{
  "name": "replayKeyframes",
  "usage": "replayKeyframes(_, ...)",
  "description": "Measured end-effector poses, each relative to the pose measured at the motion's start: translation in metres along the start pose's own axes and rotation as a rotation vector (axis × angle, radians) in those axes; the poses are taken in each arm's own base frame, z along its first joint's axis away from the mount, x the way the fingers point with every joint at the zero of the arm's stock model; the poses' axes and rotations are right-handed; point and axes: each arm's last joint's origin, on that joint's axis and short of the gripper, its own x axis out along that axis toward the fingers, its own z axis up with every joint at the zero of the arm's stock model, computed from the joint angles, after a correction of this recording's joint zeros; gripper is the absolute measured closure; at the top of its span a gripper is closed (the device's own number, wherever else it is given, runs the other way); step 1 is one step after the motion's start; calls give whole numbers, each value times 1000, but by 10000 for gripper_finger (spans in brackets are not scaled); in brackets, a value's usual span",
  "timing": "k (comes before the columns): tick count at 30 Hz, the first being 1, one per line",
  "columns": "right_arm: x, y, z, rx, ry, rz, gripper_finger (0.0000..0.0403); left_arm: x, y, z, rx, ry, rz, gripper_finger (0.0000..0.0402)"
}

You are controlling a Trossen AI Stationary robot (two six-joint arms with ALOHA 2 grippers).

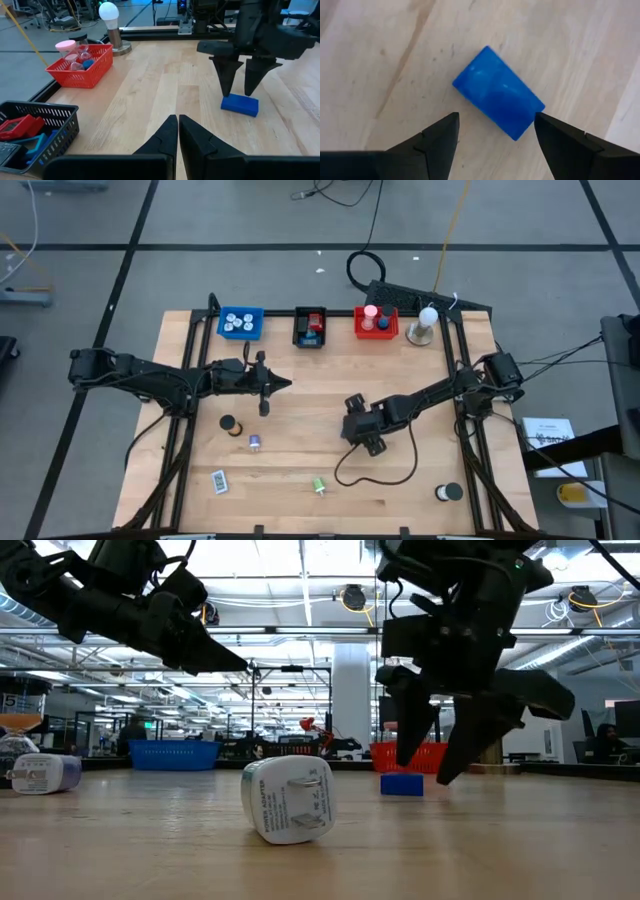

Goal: Pick & Place Office items
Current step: Put the blue digital clock into the black bin

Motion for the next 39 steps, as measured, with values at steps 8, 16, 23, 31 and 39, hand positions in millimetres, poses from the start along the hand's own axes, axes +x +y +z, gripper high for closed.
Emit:
replayKeyframes(8, -4, -1, 6, -98, -63, -4, 151, 0, 0, 0, 0, 0, -1, 378)
replayKeyframes(16, 13, -17, 2, -108, -104, 121, 151, 0, 0, 0, 0, 0, -1, 378)
replayKeyframes(23, 17, -23, -1, -116, -100, 125, 152, 0, 0, 0, 0, 0, -1, 378)
replayKeyframes(31, 17, -22, -8, -45, -5, 114, 193, 0, 0, 0, 0, 0, 0, 378)
replayKeyframes(39, -1, -24, -6, -21, -19, 22, 178, 0, 0, 0, 0, 0, 0, 378)
